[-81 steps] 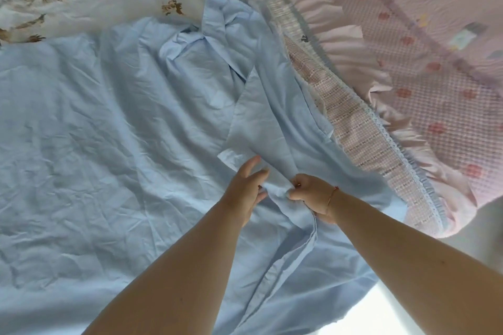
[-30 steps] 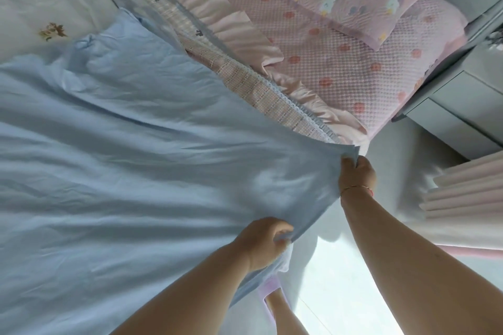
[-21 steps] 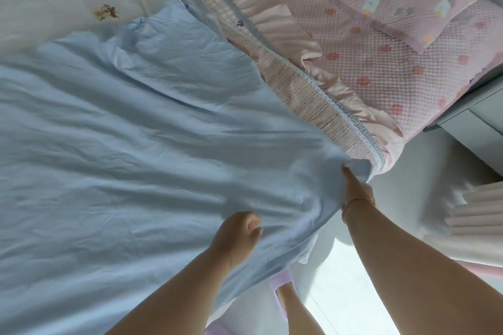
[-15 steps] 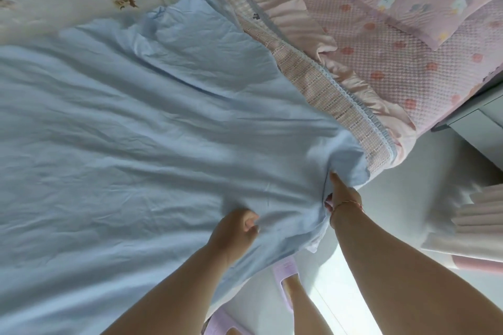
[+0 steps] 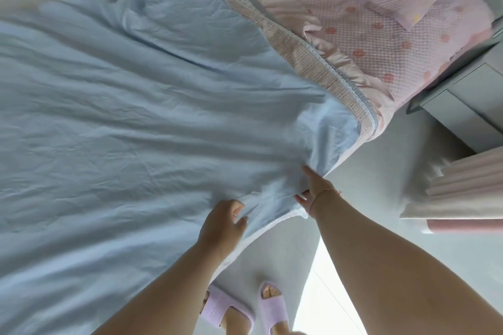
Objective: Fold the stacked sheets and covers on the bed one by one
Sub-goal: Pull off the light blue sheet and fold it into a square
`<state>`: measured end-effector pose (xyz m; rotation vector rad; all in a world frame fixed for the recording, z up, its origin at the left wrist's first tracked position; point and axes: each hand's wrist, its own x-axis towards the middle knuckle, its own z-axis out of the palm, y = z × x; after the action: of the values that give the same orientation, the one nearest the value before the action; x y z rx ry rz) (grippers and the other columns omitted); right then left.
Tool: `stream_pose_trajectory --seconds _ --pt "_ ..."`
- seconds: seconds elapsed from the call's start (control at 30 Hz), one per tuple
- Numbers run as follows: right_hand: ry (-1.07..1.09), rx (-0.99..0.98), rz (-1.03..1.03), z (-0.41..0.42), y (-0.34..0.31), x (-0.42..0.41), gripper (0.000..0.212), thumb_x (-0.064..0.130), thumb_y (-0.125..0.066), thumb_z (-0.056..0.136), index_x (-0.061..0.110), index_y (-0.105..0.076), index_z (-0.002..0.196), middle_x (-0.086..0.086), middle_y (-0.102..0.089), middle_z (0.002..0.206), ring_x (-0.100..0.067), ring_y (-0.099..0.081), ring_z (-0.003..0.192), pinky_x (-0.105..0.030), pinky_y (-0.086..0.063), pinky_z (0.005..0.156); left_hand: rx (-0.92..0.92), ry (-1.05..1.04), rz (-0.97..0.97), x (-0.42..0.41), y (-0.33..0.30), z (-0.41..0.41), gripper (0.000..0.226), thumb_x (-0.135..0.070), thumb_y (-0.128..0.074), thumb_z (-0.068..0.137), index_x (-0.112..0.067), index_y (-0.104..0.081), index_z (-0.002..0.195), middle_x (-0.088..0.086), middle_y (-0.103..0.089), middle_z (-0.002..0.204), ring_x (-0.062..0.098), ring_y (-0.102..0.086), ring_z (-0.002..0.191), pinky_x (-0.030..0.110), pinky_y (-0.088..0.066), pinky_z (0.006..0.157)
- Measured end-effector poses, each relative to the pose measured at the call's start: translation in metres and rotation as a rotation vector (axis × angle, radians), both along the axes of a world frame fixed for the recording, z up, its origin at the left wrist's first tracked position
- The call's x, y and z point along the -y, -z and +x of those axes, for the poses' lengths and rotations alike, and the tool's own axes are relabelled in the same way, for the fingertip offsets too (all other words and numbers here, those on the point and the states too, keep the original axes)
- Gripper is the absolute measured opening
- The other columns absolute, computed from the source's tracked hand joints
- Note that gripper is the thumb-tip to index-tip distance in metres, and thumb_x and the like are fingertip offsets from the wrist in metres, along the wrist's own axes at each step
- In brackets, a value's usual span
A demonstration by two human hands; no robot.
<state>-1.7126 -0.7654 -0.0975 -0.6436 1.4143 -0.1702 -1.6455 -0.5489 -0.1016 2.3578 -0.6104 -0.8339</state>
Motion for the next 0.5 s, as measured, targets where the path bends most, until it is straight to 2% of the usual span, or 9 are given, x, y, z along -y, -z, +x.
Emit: stream_pose_trajectory --seconds 0.07,0.13,0.2,0.27,0.33,0.43,0.5 --pt "-0.055 -0.004 0.022 -0.008 0.008 -0.012 0.041 0.016 -0.071 0.084 0.004 -0.055 0.120 -0.011 -0.063 0.097 -0.023 -0.061 0.088 -0.035 -0.053 0.073 0.021 -0.027 0.000 -0.008 -0.001 -0.003 0.028 -0.024 -0.062 0.091 -0.018 -0.061 0.118 -0.004 -0.060 0.113 0.011 -0.059 0.097 0.021 -0.043 0.086" --pt "-0.017 -0.083 -0.032 -0.022 0.014 -0.014 0.040 0.011 -0.070 0.085 0.000 -0.053 0.119 -0.017 -0.062 0.112 -0.025 -0.058 0.088 -0.034 -0.052 0.066 0.050 -0.069 0.002 -0.020 -0.002 -0.005 0.026 -0.021 -0.062 0.091 -0.016 -0.062 0.117 -0.002 -0.060 0.111 0.013 -0.060 0.096 0.024 -0.044 0.086" --pt "0.089 -0.135 -0.087 -0.040 0.019 -0.010 0.044 0.010 -0.067 0.087 -0.002 -0.049 0.125 -0.020 -0.056 0.127 -0.026 -0.056 0.088 -0.035 -0.051 0.073 0.081 -0.116 0.008 -0.032 -0.004 -0.008 0.024 -0.019 -0.062 0.090 -0.015 -0.063 0.114 0.001 -0.062 0.108 0.016 -0.060 0.095 0.025 -0.044 0.084" --pt "0.093 -0.126 -0.102 -0.045 0.017 -0.014 0.046 0.012 -0.061 0.092 -0.002 -0.044 0.132 -0.016 -0.052 0.132 -0.024 -0.053 0.091 -0.035 -0.049 0.086 0.106 -0.151 0.015 -0.045 -0.005 -0.012 0.022 -0.019 -0.060 0.091 -0.014 -0.063 0.113 0.001 -0.060 0.105 0.016 -0.059 0.093 0.024 -0.041 0.082" --pt "0.055 -0.082 -0.076 -0.039 0.013 -0.032 0.050 0.021 -0.062 0.092 0.006 -0.043 0.135 -0.008 -0.054 0.126 -0.021 -0.055 0.097 -0.036 -0.049 0.095 0.105 -0.185 0.023 -0.058 -0.006 -0.019 0.021 -0.021 -0.058 0.093 -0.016 -0.062 0.113 -0.002 -0.058 0.104 0.011 -0.055 0.089 0.021 -0.040 0.080" --pt "0.050 0.091 0.073 -0.022 0.009 -0.068 0.053 0.033 -0.072 0.083 0.015 -0.052 0.128 -0.002 -0.063 0.114 -0.017 -0.062 0.095 -0.039 -0.048 0.098 0.087 -0.241 0.034 -0.077 -0.008 -0.029 0.023 -0.025 -0.055 0.095 -0.018 -0.060 0.116 -0.004 -0.057 0.107 0.009 -0.054 0.089 0.022 -0.041 0.082" --pt "-0.009 0.129 0.147 -0.015 0.010 -0.094 0.050 0.037 -0.073 0.080 0.018 -0.056 0.123 -0.001 -0.062 0.119 -0.017 -0.061 0.104 -0.038 -0.046 0.099 0.070 -0.279 0.032 -0.090 -0.011 -0.036 0.024 -0.026 -0.054 0.095 -0.019 -0.059 0.118 -0.002 -0.058 0.110 0.010 -0.055 0.091 0.021 -0.041 0.084"
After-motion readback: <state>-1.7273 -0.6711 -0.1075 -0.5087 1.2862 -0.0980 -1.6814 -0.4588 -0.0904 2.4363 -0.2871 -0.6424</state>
